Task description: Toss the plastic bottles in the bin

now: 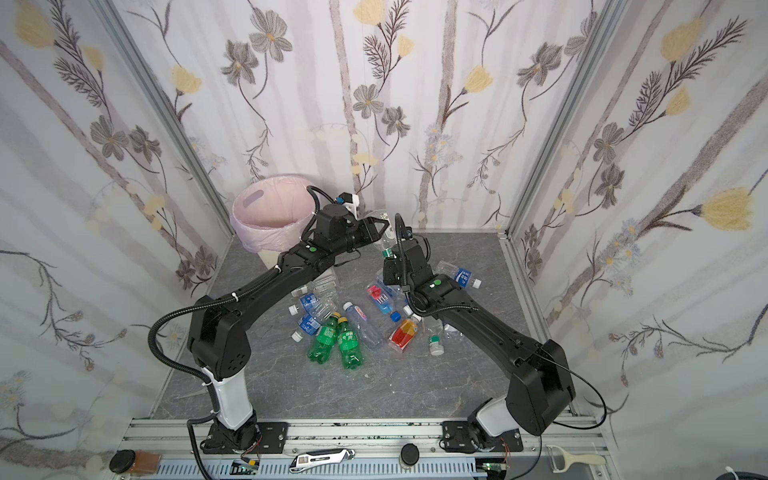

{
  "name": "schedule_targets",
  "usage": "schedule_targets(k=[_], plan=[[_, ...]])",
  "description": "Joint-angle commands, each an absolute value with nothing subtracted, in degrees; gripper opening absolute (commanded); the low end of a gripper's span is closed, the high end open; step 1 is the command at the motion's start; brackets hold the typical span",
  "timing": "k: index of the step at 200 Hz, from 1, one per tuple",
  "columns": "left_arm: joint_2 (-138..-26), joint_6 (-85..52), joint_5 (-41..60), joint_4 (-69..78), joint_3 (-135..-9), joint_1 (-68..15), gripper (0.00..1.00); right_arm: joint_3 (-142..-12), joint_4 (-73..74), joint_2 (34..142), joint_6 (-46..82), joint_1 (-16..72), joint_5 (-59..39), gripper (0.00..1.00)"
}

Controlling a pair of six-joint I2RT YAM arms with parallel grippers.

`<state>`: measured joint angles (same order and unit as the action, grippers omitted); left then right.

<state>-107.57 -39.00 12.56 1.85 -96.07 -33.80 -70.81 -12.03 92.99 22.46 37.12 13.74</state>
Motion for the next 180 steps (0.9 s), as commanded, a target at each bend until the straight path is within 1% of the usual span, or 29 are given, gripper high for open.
schedule_targets(k=[1,31,45,59,71,88,97,136,163,166,180], plan=[[-106.27,-36.93,10.69,1.67,-95.47,-33.79,0.48,-71.28,-7.63,92.04,22.85,37.10,14.36,0.43],[-105.13,-35.86,9.13,1.45,-95.11,-33.45,0.46,-71.19,-7.96,91.76,22.76,37.09,13.97,0.60],[-104.12,-35.30,7.88,1.15,-95.01,-33.00,0.45,-71.10,-8.32,89.59,22.68,37.09,13.79,0.66],[-102.83,-34.50,6.29,0.73,-94.92,-32.55,0.45,-70.88,-8.23,88.50,22.40,37.10,13.56,0.76],[-101.54,-33.72,5.00,0.31,-94.83,-32.18,0.45,-70.91,-8.13,87.75,22.17,37.20,13.60,0.81],[-99.49,-32.37,3.05,-0.13,-94.70,-31.60,0.45,-71.38,-7.52,86.97,21.16,37.26,13.46,0.94],[-98.37,-31.76,1.22,-0.39,-94.58,-31.47,0.45,-72.11,-7.56,87.00,20.55,37.43,13.45,0.99],[-93.50,-28.39,-4.54,-1.48,-95.44,-30.03,0.45,-78.38,-8.25,88.95,17.75,39.22,13.84,1.00],[-90.12,-26.87,-7.37,-1.85,-95.88,-27.96,0.45,-84.56,-8.44,91.01,15.58,42.01,13.77,1.00],[-89.74,-26.65,-7.79,-1.85,-95.93,-27.68,0.44,-85.51,-8.36,92.86,15.24,42.52,13.79,1.00],[-88.26,-25.47,-9.48,-1.88,-96.28,-26.33,0.44,-88.65,-8.27,94.74,14.18,43.77,13.29,1.00]])
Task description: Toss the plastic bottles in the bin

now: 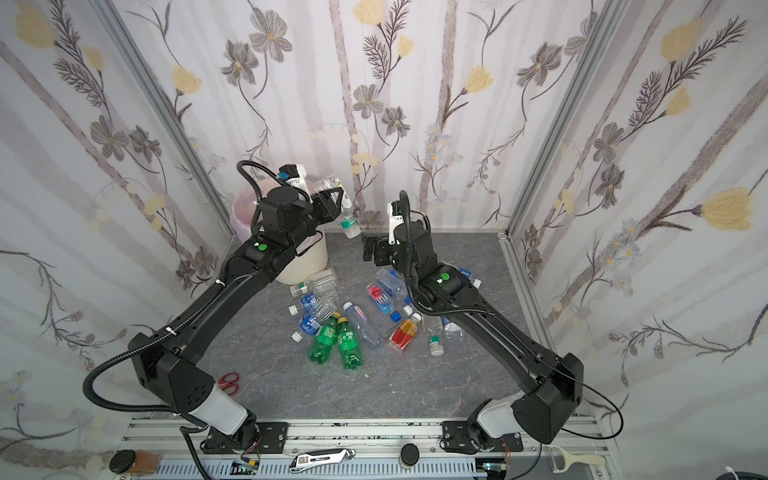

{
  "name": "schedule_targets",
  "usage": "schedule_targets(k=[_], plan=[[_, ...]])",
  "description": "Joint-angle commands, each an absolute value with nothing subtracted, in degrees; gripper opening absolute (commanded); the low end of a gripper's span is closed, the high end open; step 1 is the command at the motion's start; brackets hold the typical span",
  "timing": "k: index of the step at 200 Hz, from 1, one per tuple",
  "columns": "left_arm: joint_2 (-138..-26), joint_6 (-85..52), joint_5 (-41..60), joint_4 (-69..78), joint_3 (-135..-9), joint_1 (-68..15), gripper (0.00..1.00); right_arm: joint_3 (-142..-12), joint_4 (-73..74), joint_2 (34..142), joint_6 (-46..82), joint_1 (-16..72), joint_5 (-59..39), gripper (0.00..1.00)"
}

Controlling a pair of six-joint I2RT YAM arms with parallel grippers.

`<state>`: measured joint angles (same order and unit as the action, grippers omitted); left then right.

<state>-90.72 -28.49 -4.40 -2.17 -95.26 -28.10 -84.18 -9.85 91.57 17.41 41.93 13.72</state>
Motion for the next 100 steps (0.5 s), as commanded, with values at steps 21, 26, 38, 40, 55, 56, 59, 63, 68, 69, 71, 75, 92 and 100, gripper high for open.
schedule_targets(k=[21,26,38,40,55,56,59,63,68,69,71,75,92,100], plan=[[-86.43,-23.51,-11.39,-1.81,-96.91,-24.13,0.44,-93.36,-7.82,97.71,12.64,45.53,12.58,1.00],[-86.14,-22.95,-11.70,-1.84,-97.17,-23.59,0.44,-94.51,-7.70,98.32,12.37,45.80,12.33,1.00],[-85.42,-21.88,-12.53,-1.84,-97.77,-22.26,0.44,-96.95,-7.30,99.91,11.58,46.40,11.66,1.00],[-85.36,-21.71,-12.56,-1.84,-97.88,-22.05,0.44,-97.38,-7.28,100.15,11.42,46.51,11.51,1.00],[-84.63,-20.72,-13.13,-1.82,-98.72,-20.29,0.44,-100.83,-7.36,101.96,10.28,46.63,10.91,1.00],[-84.64,-20.64,-13.15,-1.83,-98.75,-20.16,0.44,-101.04,-7.37,102.09,10.19,46.60,10.86,1.00],[-84.53,-20.53,-13.23,-1.82,-98.97,-19.79,0.44,-101.75,-7.43,102.34,10.01,46.62,10.75,1.00],[-84.37,-20.36,-13.35,-1.84,-99.21,-19.36,0.44,-102.57,-7.47,102.79,9.74,47.47,10.58,1.00],[-84.22,-20.11,-13.50,-1.77,-99.52,-18.84,0.44,-103.55,-7.47,103.20,9.40,48.40,10.38,1.00],[-84.21,-20.08,-13.52,-1.81,-99.64,-18.78,0.44,-103.72,-7.47,103.28,9.36,48.46,10.38,1.00],[-84.07,-19.94,-13.55,-1.84,-99.77,-18.54,0.44,-104.04,-7.43,103.47,9.20,48.57,10.33,1.00],[-83.94,-19.68,-13.62,-1.85,-100.27,-18.15,0.44,-104.75,-7.47,103.72,9.07,48.61,10.28,1.00],[-83.85,-17.85,-14.47,-1.84,-102.35,-17.01,0.44,-106.53,-7.00,104.41,8.48,48.90,9.76,1.00],[-83.72,-17.07,-14.81,-1.80,-103.58,-16.70,0.44,-106.80,-6.62,104.51,8.40,48.95,9.75,1.00]])
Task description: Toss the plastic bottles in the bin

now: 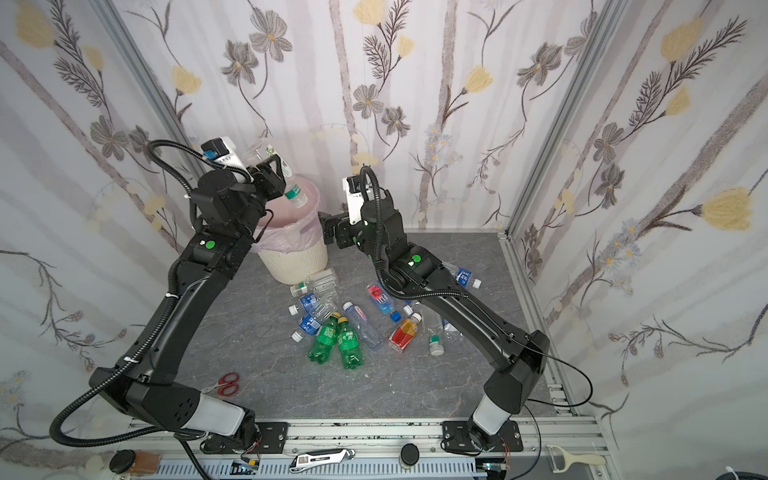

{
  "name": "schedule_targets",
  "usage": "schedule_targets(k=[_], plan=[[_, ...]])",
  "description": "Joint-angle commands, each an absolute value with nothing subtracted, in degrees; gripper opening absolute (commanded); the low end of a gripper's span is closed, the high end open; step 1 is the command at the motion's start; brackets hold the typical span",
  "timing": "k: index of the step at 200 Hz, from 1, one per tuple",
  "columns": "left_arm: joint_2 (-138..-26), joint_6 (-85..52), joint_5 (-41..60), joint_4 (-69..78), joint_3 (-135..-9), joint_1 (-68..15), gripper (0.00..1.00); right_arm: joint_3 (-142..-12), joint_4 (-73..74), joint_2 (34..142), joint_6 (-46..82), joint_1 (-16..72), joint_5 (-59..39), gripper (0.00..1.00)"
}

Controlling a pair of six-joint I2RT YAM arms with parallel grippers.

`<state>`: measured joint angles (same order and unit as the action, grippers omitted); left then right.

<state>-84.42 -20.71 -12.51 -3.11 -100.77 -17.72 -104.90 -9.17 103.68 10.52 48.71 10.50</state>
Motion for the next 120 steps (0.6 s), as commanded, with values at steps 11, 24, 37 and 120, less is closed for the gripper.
schedule_targets(k=[11,24,37,120], plan=[[-83.94,-16.14,-15.27,-1.76,-105.27,-16.32,0.45,-106.86,-6.24,104.59,8.26,48.89,9.91,1.00],[-84.44,-15.56,-15.99,-1.69,-106.72,-15.57,0.45,-106.83,-6.27,104.87,8.10,48.96,10.07,1.00],[-85.52,-16.02,-15.92,-1.67,-107.31,-14.16,0.45,-106.87,-6.66,105.34,7.97,48.96,10.28,1.00],[-96.78,-25.95,-1.87,-3.34,-105.51,-6.19,1.00,-106.08,-10.10,107.66,8.88,48.71,11.42,1.00]])
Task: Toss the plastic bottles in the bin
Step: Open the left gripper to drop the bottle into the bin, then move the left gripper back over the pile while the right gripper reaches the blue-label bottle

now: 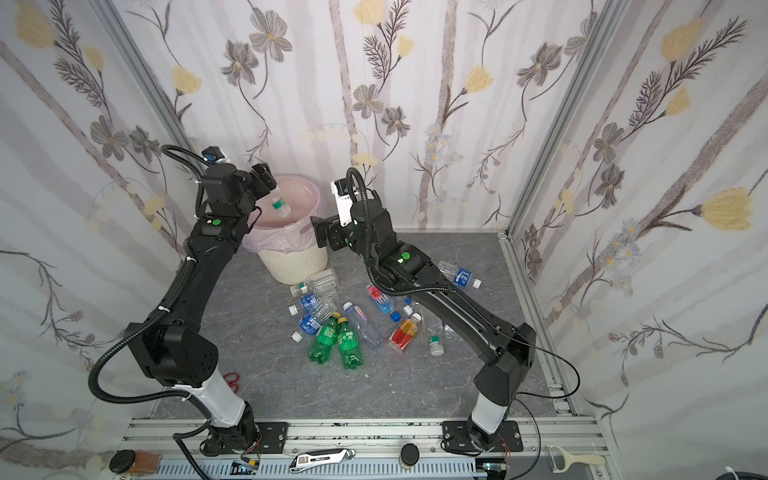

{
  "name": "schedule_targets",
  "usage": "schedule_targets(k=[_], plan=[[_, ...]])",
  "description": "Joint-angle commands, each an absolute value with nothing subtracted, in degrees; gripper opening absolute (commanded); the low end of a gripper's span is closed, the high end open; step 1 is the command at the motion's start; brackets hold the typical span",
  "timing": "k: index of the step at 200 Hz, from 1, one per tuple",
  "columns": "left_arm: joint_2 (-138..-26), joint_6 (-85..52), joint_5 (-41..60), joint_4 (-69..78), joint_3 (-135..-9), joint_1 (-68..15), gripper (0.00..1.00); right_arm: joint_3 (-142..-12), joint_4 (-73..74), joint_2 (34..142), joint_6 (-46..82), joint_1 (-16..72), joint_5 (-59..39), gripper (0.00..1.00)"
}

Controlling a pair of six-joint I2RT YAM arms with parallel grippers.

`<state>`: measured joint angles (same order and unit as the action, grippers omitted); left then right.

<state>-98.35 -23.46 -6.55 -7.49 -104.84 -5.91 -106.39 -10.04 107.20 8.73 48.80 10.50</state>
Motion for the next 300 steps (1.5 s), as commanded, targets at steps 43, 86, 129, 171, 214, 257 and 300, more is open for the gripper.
schedule_targets(k=[43,86,129,171,214,257,300], plan=[[-90.10,-24.44,-2.12,-3.35,-99.49,-8.83,1.00,-103.21,-10.64,106.46,12.28,47.58,13.65,1.00],[-84.27,-23.76,-2.64,-3.25,-91.56,-14.47,1.00,-96.68,-10.96,101.39,15.97,45.26,18.97,1.00],[-82.23,-25.90,-1.00,-3.17,-86.20,-19.84,1.00,-90.96,-14.02,99.06,25.21,37.84,14.49,1.00],[-82.25,-22.54,-2.99,-3.01,-82.92,-27.08,1.00,-84.07,-16.96,96.89,28.12,33.66,18.67,1.00],[-84.57,-20.34,-7.16,-2.43,-79.32,-34.98,1.00,-78.20,-19.77,94.25,28.38,28.14,19.42,1.00],[-87.39,-17.69,-10.48,-2.01,-77.72,-40.38,1.00,-75.78,-22.02,95.45,27.46,23.14,18.89,1.00],[-91.47,-16.86,-11.60,-1.58,-78.98,-43.70,1.00,-78.26,-24.92,100.29,25.03,18.93,18.59,1.00]])
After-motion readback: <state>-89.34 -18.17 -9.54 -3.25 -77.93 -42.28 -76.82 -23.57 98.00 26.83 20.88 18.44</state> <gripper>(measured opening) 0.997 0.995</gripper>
